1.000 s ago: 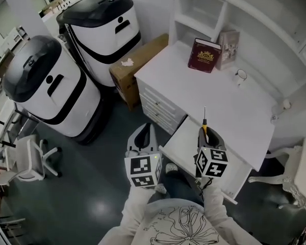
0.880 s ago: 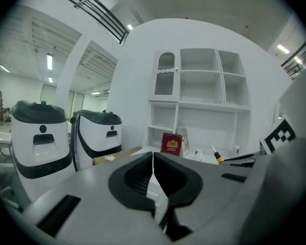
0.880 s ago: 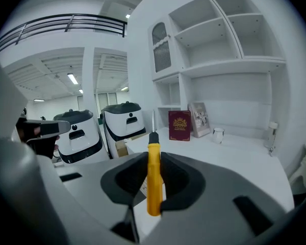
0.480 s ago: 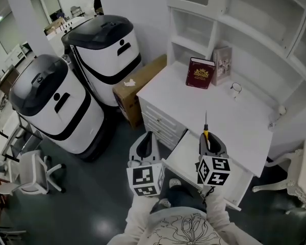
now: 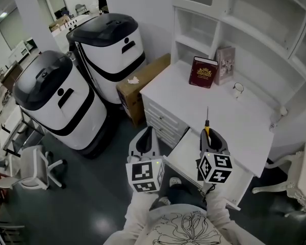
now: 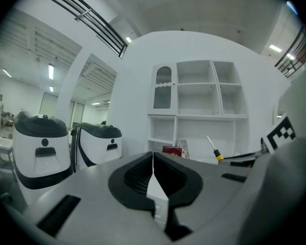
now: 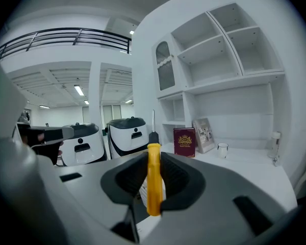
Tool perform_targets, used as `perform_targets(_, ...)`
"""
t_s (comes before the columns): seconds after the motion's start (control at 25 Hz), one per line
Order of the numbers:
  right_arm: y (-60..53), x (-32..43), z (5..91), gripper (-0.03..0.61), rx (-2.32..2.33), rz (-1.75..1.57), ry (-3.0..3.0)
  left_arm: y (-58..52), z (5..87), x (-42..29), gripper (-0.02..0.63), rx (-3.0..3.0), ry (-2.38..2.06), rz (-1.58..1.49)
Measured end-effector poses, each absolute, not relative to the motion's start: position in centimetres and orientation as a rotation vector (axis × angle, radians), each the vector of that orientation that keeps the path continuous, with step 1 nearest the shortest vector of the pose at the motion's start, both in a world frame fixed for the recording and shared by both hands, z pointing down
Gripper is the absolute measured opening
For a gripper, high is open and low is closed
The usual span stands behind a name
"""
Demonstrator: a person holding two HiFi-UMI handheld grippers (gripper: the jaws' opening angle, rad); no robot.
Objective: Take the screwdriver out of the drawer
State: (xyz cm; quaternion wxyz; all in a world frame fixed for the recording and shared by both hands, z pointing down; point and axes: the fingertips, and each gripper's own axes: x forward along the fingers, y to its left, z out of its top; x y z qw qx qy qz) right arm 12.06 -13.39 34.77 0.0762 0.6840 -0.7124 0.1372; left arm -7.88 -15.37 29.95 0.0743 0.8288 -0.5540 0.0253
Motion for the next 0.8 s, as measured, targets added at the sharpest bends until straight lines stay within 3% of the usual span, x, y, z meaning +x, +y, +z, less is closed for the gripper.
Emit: perform_targets(0.8, -13.01, 12.51, 35.04, 0.074, 2.056, 0.422, -2.134, -15.12, 30.59, -7.41, 0.008, 2.473, -1.653, 0.088)
